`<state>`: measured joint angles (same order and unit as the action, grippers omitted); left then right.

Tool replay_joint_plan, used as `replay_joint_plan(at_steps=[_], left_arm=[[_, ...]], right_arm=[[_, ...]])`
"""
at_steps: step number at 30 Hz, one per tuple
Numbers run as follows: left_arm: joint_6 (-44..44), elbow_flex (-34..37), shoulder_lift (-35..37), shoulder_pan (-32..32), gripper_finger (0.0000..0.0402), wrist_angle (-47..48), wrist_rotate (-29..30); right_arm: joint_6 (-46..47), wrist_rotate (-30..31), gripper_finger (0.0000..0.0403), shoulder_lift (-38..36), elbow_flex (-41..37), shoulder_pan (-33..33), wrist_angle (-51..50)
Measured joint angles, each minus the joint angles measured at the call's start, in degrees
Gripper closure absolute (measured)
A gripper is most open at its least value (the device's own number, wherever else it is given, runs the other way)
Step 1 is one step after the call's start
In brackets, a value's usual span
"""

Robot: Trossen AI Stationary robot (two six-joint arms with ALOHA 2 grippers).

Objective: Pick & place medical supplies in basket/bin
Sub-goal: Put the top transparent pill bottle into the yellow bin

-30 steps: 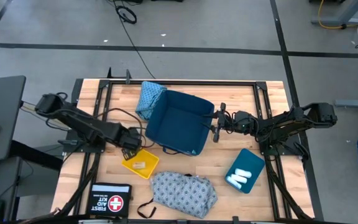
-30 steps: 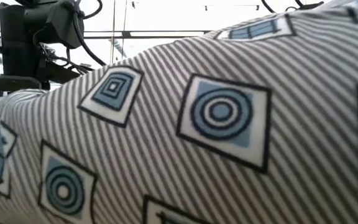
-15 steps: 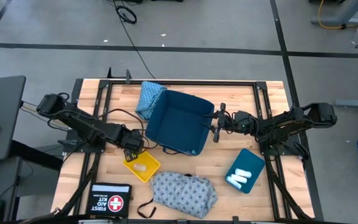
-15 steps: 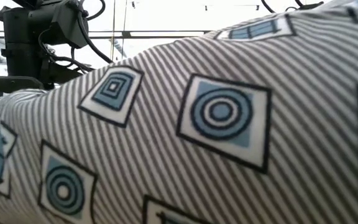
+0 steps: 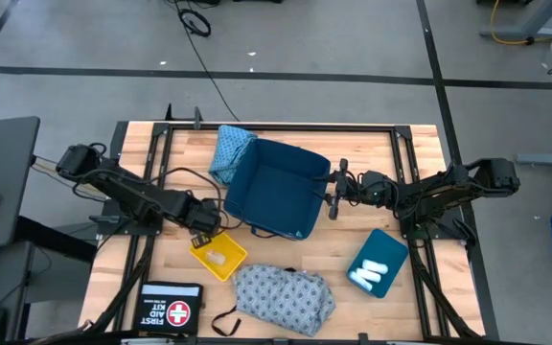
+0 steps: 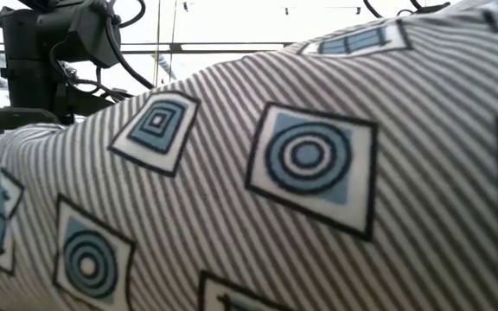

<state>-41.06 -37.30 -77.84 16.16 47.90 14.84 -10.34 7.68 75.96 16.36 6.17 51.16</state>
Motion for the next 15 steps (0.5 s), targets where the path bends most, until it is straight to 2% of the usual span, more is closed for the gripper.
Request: replay_joint_plan(at_steps=[8, 15], left_arm=[[-0.46, -3.81, 0.53, 0.0, 0.0342, 6.73, 1.76], [-0.23, -7.81, 4.28, 1.42, 0.0343, 9.26, 3.64]], right_arm=[[-0.01, 0.0, 0.0227, 0.0, 0.0, 0.02, 0.0], [0.01, -0.2, 0.0227, 0.0, 0.0, 0.0, -0.04]])
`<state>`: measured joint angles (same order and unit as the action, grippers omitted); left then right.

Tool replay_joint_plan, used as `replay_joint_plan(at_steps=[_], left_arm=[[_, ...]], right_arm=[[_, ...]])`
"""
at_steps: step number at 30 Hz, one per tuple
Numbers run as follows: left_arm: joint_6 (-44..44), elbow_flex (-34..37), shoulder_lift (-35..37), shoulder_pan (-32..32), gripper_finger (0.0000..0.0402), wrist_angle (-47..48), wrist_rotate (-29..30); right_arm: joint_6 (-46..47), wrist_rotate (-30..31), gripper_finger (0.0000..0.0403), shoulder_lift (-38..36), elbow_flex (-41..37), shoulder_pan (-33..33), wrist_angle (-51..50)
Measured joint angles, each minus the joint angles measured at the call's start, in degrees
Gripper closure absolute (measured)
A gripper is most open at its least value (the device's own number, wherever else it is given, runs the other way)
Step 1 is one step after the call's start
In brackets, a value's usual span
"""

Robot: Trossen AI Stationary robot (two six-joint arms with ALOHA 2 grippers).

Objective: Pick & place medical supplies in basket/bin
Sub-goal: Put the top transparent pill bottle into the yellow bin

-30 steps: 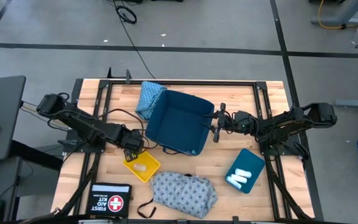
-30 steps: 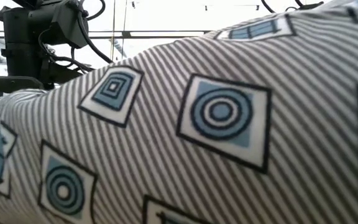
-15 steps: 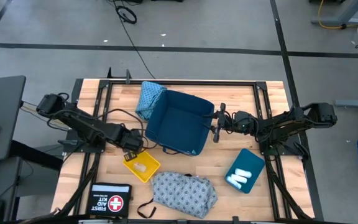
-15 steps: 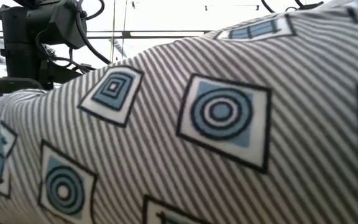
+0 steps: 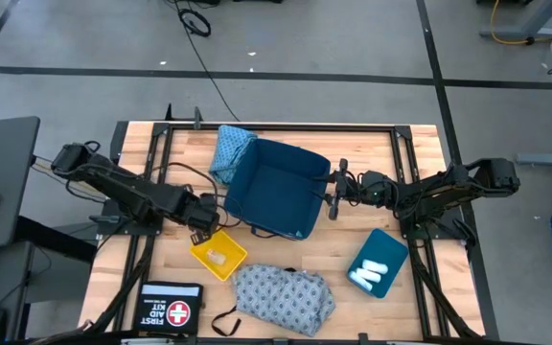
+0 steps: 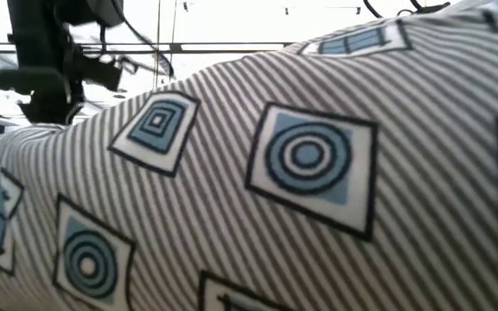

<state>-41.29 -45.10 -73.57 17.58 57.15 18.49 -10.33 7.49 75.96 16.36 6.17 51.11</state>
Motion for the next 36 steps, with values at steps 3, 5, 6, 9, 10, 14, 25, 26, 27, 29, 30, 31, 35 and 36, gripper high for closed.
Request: replay_joint_plan(at_steps=[3, 5, 6, 9, 10, 14, 25, 26, 27, 29, 30, 31, 35, 36], left_arm=[[0.02, -1.53, 1.94, 1.25, 0.0343, -0.1, 1.11], [0.02, -2.51, 3.09, 2.17, 0.0344, -0.25, 1.59], [0.14, -2.83, 3.7, 2.65, 0.0345, -0.23, 1.63], [0.33, -3.46, 4.72, 4.38, 0.0356, -1.65, 1.73], [0.69, -3.5, 4.89, 5.0, 0.0364, -2.69, 1.62], [1.95, -3.5, 4.95, 7.36, 0.0399, -7.12, 1.18], [2.12, -3.5, 4.5, 7.59, 0.0397, -3.1, 8.96], [2.84, -3.52, 4.28, 7.22, 0.0394, -3.35, 9.74], [3.42, -3.51, 4.04, 6.65, 0.0389, -3.42, 9.92], [4.4, -3.5, 3.41, 5.03, 0.0374, -3.47, 10.05], [4.66, -3.5, 2.89, 4.08, 0.0366, -3.98, 10.07], [5.01, -3.5, 2.29, 3.13, 0.0357, -4.34, 10.01], [6.59, -3.5, -0.54, -0.94, 0.0333, -6.7, 10.7], [7.64, -3.5, -1.26, -1.88, 0.0332, -7.2, 10.8]], right_arm=[[-0.02, -0.27, 0.0227, 0.0, 0.0, 0.02, 0.02], [-0.01, -0.42, 0.0227, 0.0, 0.0, 0.02, 0.02], [-0.02, -0.44, 0.0227, 0.0, 0.0, 0.0, 0.02], [-0.01, -0.42, 0.0227, 0.0, 0.0, 0.01, 0.02], [0.0, -0.42, 0.0227, 0.0, 0.0, 0.0, 0.02], [0.15, -0.42, 0.0227, 0.0, 0.0, 0.0, 0.02], [-0.28, -0.41, 0.0227, 0.0, 0.0, 0.02, 0.02], [-0.47, -0.39, 0.0227, 0.0, 0.0, 0.02, 0.02], [-0.48, -0.39, 0.0227, 0.0, 0.0, 0.01, 0.09], [-0.46, -0.39, 0.0227, 0.0, 0.0, 0.0, 0.24], [-0.46, -0.39, 0.0227, 0.0, 0.0, 0.0, 0.24], [-0.46, -0.39, 0.0227, 0.0, 0.0, 0.01, 0.3], [-0.64, -0.13, 0.0227, 0.0, -0.04, 0.0, 0.71], [-0.77, -0.08, 0.0227, 0.0, -0.04, 0.02, 1.02]])
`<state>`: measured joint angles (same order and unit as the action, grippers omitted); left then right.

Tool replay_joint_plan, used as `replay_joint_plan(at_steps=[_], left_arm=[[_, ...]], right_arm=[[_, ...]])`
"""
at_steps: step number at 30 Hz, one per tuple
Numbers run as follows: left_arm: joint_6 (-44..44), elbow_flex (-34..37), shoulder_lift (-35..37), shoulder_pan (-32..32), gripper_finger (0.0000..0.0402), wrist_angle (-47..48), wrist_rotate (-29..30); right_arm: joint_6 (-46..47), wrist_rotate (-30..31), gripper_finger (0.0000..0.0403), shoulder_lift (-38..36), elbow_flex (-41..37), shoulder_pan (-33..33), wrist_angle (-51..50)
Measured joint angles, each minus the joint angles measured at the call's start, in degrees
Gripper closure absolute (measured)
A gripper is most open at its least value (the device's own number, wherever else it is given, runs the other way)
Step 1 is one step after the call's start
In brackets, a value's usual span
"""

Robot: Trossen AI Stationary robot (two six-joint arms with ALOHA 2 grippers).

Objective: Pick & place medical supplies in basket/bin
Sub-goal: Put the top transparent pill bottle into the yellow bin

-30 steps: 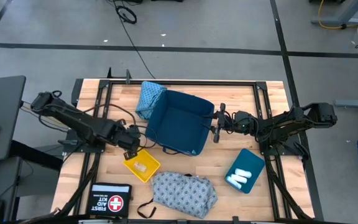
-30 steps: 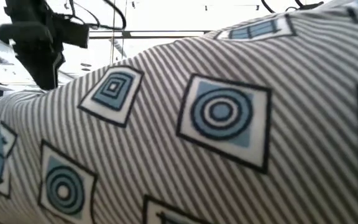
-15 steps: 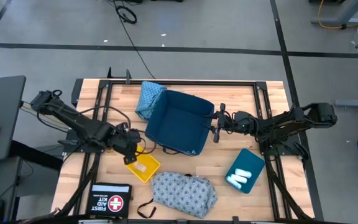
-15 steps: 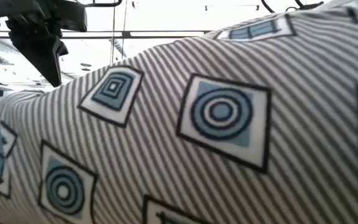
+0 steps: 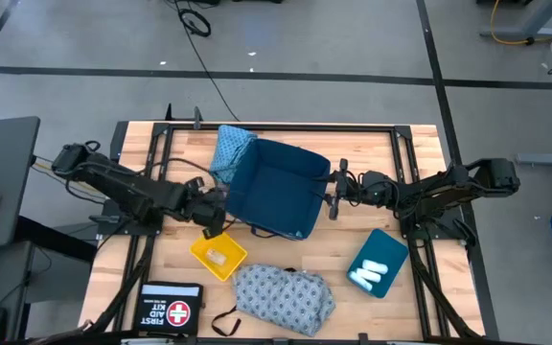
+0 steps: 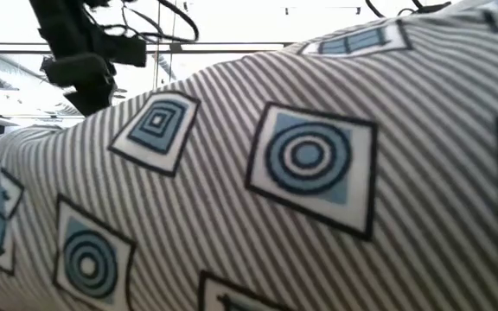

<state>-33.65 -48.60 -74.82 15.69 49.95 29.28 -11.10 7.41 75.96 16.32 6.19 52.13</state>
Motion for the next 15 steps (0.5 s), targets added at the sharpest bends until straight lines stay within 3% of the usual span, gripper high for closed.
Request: replay_joint_plan(at_steps=[12, 15], left_arm=[[21.48, 0.02, -7.31, -8.83, 0.0364, -24.73, -6.88], [25.97, 0.02, -7.59, -10.11, 0.0366, -26.68, -7.45]], right_arm=[[-3.25, 1.04, 0.0227, -2.75, 0.15, -0.02, -0.34], [-4.34, 1.06, 0.0227, -5.29, 0.15, -0.02, -0.6]])
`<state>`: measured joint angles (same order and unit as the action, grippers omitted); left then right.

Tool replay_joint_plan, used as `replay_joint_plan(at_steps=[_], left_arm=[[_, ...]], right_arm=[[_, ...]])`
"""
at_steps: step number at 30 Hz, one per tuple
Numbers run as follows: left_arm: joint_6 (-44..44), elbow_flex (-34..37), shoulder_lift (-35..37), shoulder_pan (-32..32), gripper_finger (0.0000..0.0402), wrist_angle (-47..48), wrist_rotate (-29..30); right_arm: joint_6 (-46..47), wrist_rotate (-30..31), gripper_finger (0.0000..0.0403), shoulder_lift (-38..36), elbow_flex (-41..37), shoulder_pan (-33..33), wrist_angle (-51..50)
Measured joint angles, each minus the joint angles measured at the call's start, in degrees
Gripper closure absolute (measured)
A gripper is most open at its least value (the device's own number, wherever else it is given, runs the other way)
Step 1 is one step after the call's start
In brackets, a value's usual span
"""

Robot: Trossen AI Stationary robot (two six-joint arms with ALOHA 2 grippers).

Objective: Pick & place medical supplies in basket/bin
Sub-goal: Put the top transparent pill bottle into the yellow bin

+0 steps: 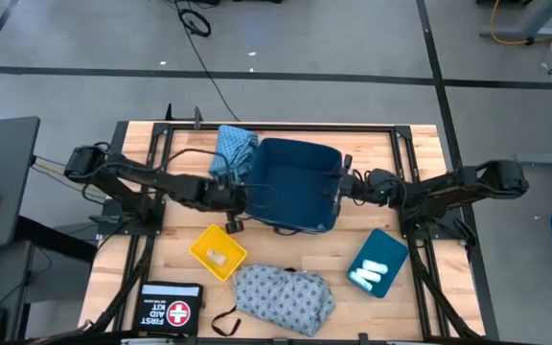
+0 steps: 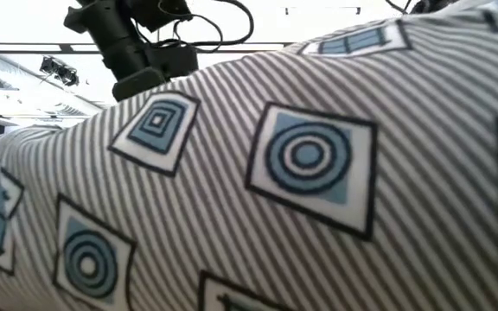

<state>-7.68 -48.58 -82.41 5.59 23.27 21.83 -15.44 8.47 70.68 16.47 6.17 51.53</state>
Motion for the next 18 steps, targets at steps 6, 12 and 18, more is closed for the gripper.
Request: replay_joint_plan(at_steps=[6, 12, 18], left_arm=[[9.79, 0.0, 0.33, -1.31, 0.0349, 4.84, -1.16], [17.63, 0.0, 0.33, -1.95, 0.0283, 9.62, -1.48], [22.81, 0.0, -0.63, -6.52, 0.0201, 10.45, 0.85]], right_arm=[[-2.15, 0.0, 0.0227, -6.24, 0.0, 0.0, -4.25], [-2.71, -0.02, 0.0226, -9.06, 0.02, 0.0, -8.31], [-3.06, -1.03, 0.0226, -8.9, 0.02, 0.0, -8.96]])
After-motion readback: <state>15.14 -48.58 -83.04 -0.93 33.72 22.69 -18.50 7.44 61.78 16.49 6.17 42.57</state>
